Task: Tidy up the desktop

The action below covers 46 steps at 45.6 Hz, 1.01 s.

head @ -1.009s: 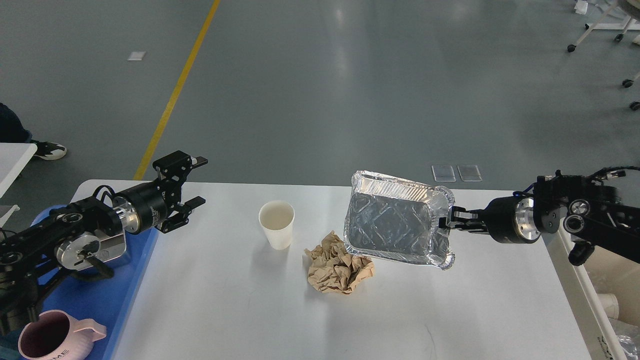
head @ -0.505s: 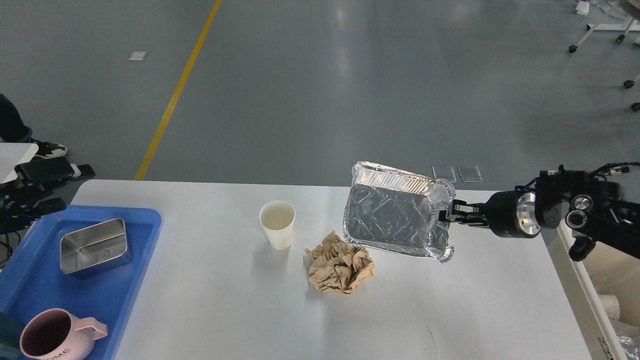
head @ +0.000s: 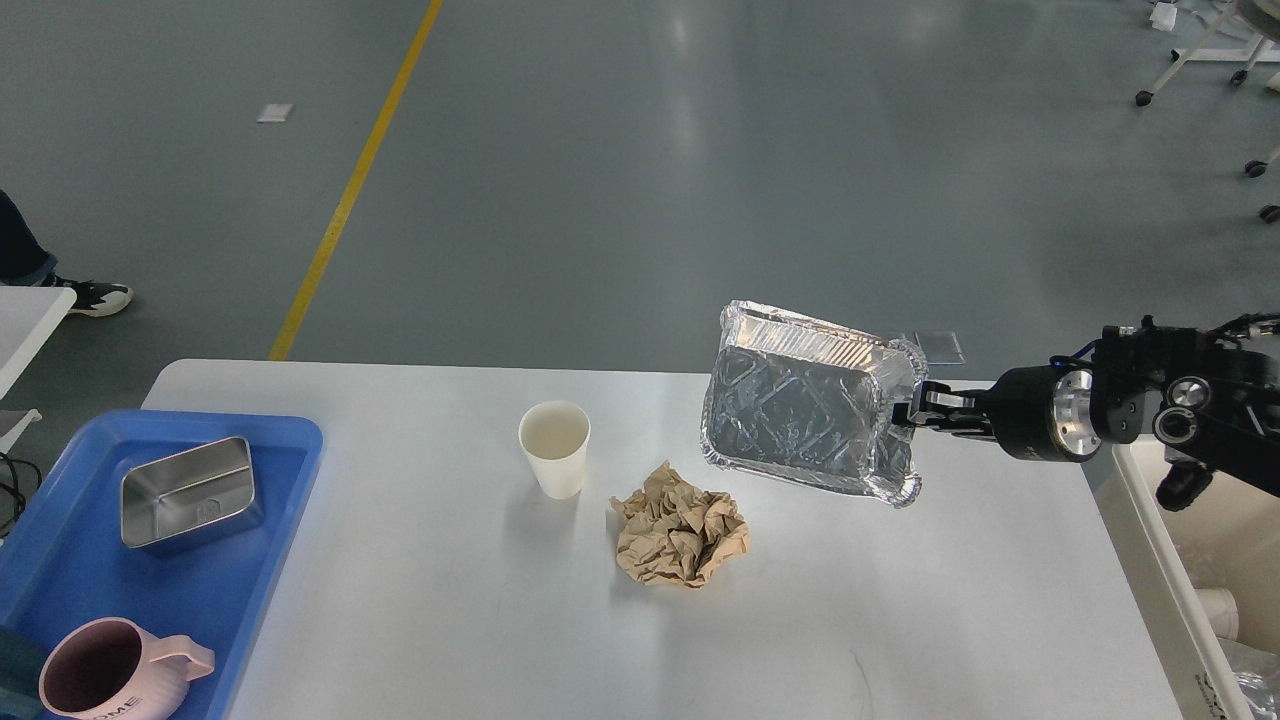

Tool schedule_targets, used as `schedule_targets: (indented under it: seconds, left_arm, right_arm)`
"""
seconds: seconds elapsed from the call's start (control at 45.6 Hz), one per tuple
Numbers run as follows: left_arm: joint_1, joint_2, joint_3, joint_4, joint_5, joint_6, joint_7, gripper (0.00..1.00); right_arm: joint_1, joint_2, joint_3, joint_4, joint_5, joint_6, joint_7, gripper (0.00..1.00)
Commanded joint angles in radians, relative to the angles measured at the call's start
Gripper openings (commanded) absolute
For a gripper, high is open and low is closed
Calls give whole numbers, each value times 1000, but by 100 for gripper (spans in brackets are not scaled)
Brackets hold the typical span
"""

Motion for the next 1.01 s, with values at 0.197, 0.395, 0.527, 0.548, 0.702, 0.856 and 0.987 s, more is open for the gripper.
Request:
schedule_targets:
  seconds: [0.197,0.395,0.527,0.548,0.702,0.856,0.987]
  left_arm:
    - [-24,-360,-19,155,95,11,206,99]
    - [-125,-729,-1,349,256,-1,266,99]
    - [-160,-933,12,484,300,-27,311,99]
    - [-167,-959,15,501,307,-38,324,99]
    - [-196,-1161,18,629,313,-78,375,99]
    - [-231,-1333,35,758,323,-79,397,99]
    - [-280,-1450,96,833,328,-78,412,99]
  right_arm:
    - [-2,10,1,0,0,5,0,0]
    - [-3,7,2,1,0,3,0,0]
    - [-8,0,2,11,0,3,0,0]
    - [-8,0,2,12,0,3,0,0]
    - [-14,-3,2,14,0,2,-1,0]
    - [-17,-3,1,12,0,2,-1,0]
    - [-17,4,-10,12,0,6,-1,0]
